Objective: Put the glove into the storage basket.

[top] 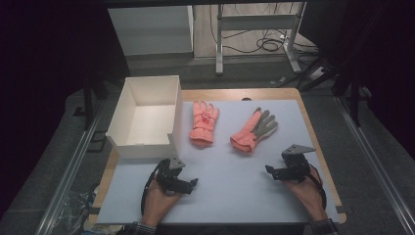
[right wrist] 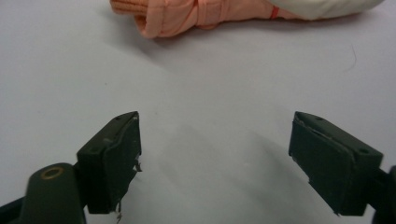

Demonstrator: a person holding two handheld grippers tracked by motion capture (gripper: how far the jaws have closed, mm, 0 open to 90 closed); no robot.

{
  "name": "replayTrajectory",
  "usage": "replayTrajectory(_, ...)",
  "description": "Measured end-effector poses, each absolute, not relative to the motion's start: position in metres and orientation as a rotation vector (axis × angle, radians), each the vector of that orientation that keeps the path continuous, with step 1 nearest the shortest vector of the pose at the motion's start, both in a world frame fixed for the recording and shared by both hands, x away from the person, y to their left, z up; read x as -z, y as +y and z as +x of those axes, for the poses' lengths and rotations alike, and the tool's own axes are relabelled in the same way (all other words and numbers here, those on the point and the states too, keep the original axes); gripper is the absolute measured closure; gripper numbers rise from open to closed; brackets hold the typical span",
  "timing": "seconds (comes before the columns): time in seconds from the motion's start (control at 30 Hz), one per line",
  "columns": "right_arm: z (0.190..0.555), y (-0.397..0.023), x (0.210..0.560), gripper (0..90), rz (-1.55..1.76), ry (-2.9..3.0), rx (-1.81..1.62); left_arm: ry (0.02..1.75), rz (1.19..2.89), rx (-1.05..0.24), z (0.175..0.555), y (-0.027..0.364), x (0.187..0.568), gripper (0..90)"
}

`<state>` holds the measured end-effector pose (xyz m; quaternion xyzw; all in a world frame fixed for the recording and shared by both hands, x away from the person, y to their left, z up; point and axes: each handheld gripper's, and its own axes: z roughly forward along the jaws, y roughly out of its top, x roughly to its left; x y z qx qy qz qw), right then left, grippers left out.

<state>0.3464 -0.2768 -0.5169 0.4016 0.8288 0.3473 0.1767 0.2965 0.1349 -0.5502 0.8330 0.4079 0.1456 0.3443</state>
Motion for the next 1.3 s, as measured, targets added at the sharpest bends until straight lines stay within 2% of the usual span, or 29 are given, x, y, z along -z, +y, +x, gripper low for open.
replayTrajectory(0.47, 0.366, -0.267, 0.503, 21.8, 1.114, 2.376, -1.017, 1.060, 2.164, -0.378, 0.296, 0.135, 0.550, 2.3)
replayTrajectory(1.1, 0.403, -0.258, 0.479, 41.0, 1.117, 2.349, -1.062, 1.060, 2.163, -0.378, 0.296, 0.135, 0.550, 2.4)
replayTrajectory(1.3, 0.424, -0.249, 0.471, 50.0, 1.114, 2.312, -1.082, 1.061, 2.164, -0.378, 0.296, 0.135, 0.550, 2.4)
